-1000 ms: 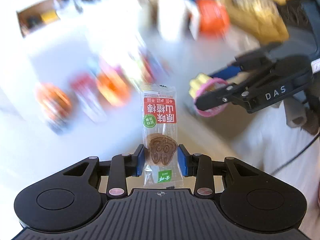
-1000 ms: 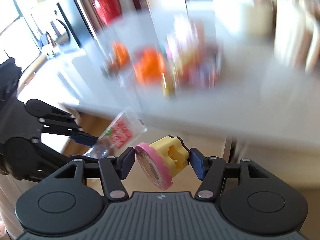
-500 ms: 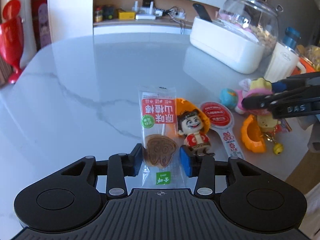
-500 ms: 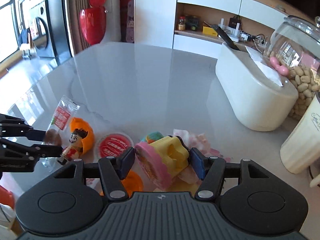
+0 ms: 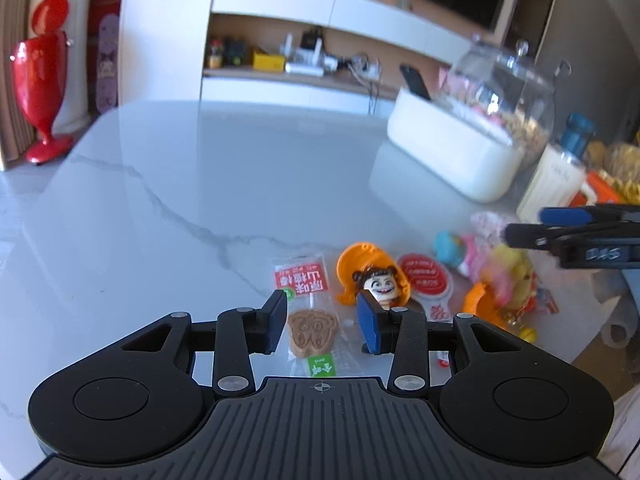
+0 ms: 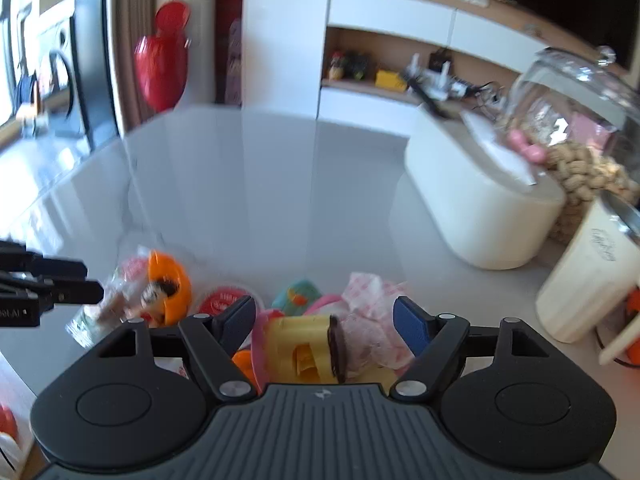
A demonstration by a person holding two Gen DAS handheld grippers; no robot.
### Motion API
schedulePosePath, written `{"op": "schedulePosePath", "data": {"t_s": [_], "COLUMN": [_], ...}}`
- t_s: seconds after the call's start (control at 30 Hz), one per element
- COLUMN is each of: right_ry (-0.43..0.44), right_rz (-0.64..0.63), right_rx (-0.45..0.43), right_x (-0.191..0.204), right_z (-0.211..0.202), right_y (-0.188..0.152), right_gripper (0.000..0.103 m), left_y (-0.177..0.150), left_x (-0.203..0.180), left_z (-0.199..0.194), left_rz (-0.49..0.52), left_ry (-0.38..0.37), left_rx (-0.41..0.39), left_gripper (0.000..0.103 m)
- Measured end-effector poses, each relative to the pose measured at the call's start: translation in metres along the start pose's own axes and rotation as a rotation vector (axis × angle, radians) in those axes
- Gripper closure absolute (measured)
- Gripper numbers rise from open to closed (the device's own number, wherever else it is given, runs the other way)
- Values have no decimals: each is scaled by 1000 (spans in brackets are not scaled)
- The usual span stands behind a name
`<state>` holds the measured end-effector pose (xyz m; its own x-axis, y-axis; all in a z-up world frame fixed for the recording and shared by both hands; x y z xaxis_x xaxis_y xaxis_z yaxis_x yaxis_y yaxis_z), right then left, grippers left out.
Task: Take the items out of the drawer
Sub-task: 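Lower packet and toy onto the countertop and open both tools, then push the empty drawer shut with both tools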
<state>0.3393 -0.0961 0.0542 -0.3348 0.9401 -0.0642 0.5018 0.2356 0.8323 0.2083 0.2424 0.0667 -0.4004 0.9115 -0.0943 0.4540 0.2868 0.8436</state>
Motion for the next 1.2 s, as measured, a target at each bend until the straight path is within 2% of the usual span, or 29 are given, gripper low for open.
{"op": "schedulePosePath", "data": {"t_s": [0.1, 0.23, 0.4, 0.57, 0.67, 0.73, 0.87, 0.93, 1.03, 1.2], "right_ry": [-30, -51, -12, 36, 79, 109, 214, 251, 225, 179], "right_rz": [67, 124, 208, 207, 225, 247, 252, 227, 213, 213], "right_rx": [-50, -98, -121, -117, -45, 17, 173, 239, 305, 301], "right_x": [-17, -38, -51, -41, -28, -17, 24, 42, 49, 46], "right_z": [-29, -76, -135, -187, -206, -214, -220, -214, -195, -180], "right_y": [4, -8, -48, -98, -137, -166, -220, -239, -252, -255], "right_gripper": [21, 21, 21, 21, 21, 21, 21, 21, 23, 23], "left_y": [-4, -15, -44, -91, -136, -172, -227, -239, -241, -233], "left_x": [2, -1, -21, -48, -77, -99, -134, -138, -136, -133], "left_z": [-20, -59, -110, -149, -162, -163, -159, -152, -143, -126], "left_rz": [-6, -13, 43, 66, 37, 14, 53, 61, 48, 49], "left_ry": [29, 49, 67, 88, 59, 6, -44, -35, -3, 20], "left_rx": [-36, -78, -75, -38, 35, 114, 254, 282, 276, 243], "left_gripper": [61, 61, 61, 61, 61, 60, 60, 60, 61, 59]}}
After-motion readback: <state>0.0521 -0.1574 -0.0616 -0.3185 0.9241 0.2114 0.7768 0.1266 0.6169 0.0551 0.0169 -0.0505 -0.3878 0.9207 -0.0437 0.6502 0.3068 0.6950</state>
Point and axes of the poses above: each gripper's, at about its wrist camera, not at the fingertips, and z roughly the way its jaws point, x to its left, y to its top, the point moved 10 cm from there along z, roughly the way its jaws point, and after that the axes turned 7 degrees about -x, right-handed, at the moved point
